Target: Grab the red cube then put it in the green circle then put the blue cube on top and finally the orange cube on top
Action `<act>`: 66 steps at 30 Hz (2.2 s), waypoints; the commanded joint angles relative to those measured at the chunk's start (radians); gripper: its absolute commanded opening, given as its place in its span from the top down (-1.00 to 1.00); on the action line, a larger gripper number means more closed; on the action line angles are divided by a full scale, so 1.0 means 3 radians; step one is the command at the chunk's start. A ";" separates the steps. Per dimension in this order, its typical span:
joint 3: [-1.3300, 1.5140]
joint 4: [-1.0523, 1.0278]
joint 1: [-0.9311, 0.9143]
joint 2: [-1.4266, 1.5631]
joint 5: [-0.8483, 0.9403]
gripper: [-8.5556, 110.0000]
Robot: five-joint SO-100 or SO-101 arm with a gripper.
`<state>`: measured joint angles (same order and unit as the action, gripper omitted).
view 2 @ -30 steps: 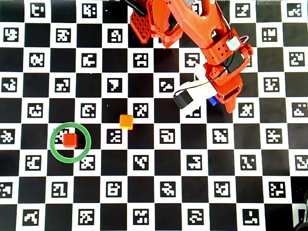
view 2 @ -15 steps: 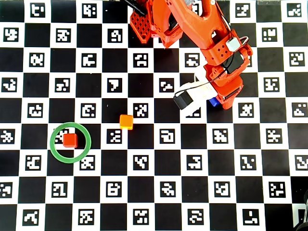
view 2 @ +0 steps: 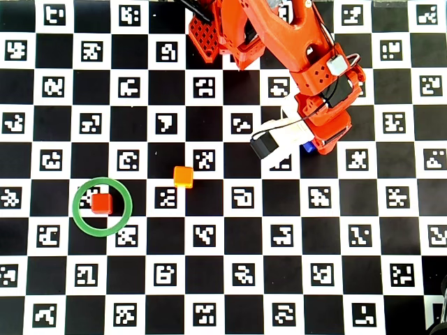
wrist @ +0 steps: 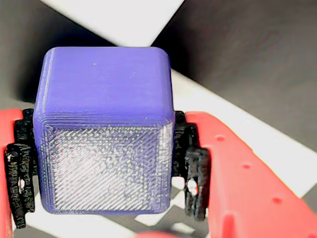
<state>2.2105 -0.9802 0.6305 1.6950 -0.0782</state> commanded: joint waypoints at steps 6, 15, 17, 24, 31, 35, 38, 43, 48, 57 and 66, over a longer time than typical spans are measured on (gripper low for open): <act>-0.0665 -0.0644 -0.0097 0.0199 -0.0230 0.78; -0.1360 -0.1641 -0.0343 0.0399 0.0123 0.82; -0.1539 -0.1815 -0.0470 0.0445 0.0307 0.83; -0.2168 -0.2291 -0.1104 0.0424 0.0762 0.83; -0.2761 -0.2741 -0.1790 0.0245 0.1197 0.84; -0.3053 -0.2853 -0.2214 0.0112 0.1478 0.85; -0.3237 -0.2863 -0.2526 -0.0005 0.1703 0.86; -0.3641 -0.2869 -0.3017 -0.0343 0.2015 0.87; -0.4137 -0.2869 -0.3457 -0.0793 0.2327 0.87; -0.4919 -0.2869 -0.3968 -0.1636 0.2684 0.87; -0.5691 -0.2869 -0.4198 -0.2337 0.2966 0.87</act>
<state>0.6611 -1.7411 -0.6013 0.9910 0.7854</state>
